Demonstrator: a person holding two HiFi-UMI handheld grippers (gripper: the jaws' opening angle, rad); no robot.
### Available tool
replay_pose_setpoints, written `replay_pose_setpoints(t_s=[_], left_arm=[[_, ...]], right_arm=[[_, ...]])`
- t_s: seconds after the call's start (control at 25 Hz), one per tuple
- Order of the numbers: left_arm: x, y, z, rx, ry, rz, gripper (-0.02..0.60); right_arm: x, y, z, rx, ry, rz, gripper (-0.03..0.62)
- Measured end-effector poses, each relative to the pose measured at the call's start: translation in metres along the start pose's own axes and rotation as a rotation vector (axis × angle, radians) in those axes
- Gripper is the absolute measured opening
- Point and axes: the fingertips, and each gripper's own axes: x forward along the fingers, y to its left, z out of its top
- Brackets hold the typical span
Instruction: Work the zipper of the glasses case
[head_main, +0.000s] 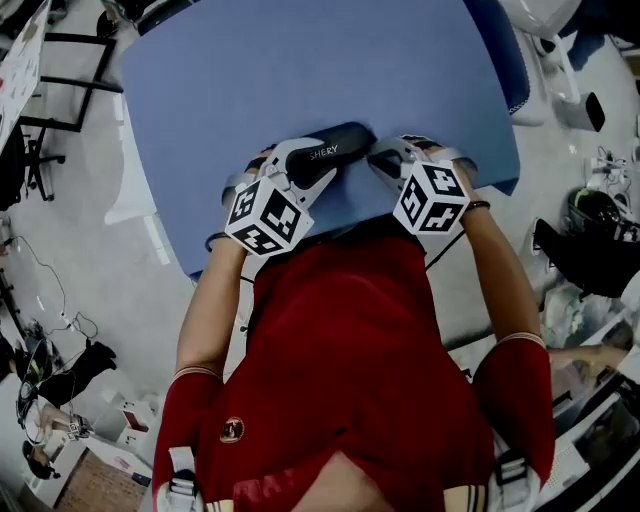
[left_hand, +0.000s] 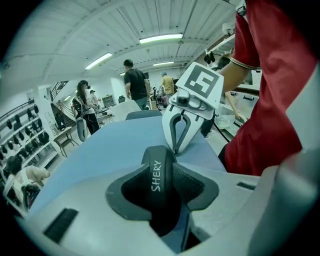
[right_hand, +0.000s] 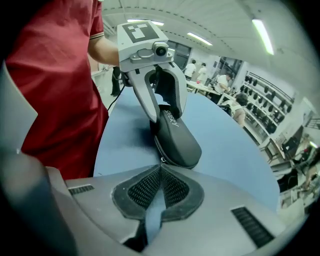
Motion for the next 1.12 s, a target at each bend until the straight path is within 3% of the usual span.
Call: replay_pose_setpoints(t_s=[0.4, 0.88, 1.12], left_arm=[[0.001, -0.001, -0.006, 0.053, -0.04, -0.04, 0.135], [0.001, -0.006, -0.008, 0.083, -0.067, -0.056, 0.135], [0.016, -0.031, 0.016, 0.066, -0.072, -0.058, 0.135]], right_arm=[[0.019, 0.016, 0.029, 0.286, -0.04, -0.203, 0.002], [0.046, 0.034, 0.071, 0.408, -0.072, -0.311, 0.002], [0.026, 0.05, 0.053, 0.427, -0.111, -0.317, 0.002]])
